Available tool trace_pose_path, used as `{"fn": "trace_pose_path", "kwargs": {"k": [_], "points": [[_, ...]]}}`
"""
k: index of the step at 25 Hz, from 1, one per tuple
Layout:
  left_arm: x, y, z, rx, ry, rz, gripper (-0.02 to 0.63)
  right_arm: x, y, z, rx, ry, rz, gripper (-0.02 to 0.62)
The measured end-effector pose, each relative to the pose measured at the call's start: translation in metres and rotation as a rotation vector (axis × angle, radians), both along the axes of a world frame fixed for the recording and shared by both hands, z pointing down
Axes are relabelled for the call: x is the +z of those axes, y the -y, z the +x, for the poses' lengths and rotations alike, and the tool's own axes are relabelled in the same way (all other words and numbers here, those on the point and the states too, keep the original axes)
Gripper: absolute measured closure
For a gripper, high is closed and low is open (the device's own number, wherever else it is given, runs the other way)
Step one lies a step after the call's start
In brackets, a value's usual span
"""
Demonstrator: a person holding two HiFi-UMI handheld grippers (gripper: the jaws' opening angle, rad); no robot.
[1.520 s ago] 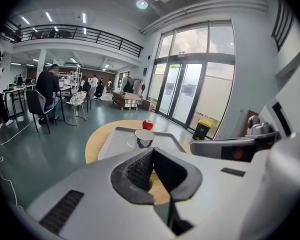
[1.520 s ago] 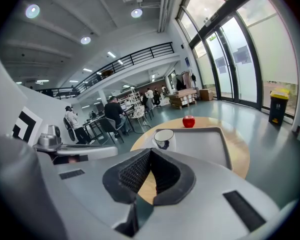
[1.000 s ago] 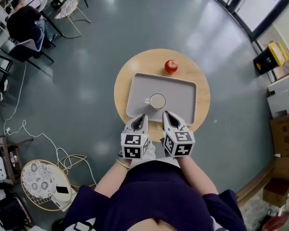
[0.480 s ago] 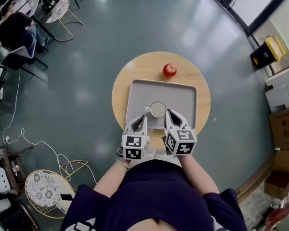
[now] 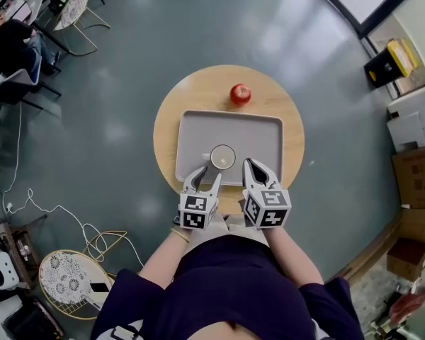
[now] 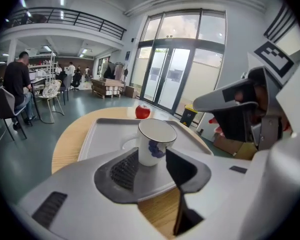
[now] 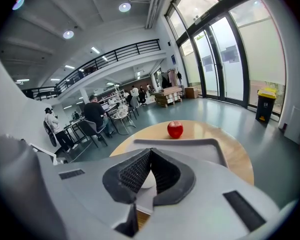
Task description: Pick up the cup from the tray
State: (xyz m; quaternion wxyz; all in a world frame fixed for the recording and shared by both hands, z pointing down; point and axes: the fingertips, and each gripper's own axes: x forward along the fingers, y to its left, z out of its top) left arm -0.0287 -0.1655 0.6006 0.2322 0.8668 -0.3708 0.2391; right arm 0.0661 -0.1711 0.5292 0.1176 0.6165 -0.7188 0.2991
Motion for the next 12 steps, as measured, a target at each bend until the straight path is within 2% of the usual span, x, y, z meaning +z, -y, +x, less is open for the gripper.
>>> {"fn": "trace_pose_path", "kwargs": {"k": [3, 6, 9, 12], "points": [[0.011, 0.000, 0.011, 0.033, 0.008, -0.010, 0.357, 0.004, -0.005, 0.008, 0.017, -0.003, -0.018, 0.587], [0.018, 0.006, 0.018, 0.033, 0.030, 0.020, 0.282, 0.010, -0.010, 0.015, 0.031, -0.007, -0.034, 0.586], [0.024, 0.013, 0.024, 0.014, 0.065, 0.066, 0.235, 0.015, -0.017, 0.020, 0.040, -0.007, -0.052, 0.587], [0.029, 0.020, 0.033, -0.009, 0.085, 0.097, 0.225, 0.021, -0.025, 0.028, 0.046, -0.010, -0.073, 0.587]]}}
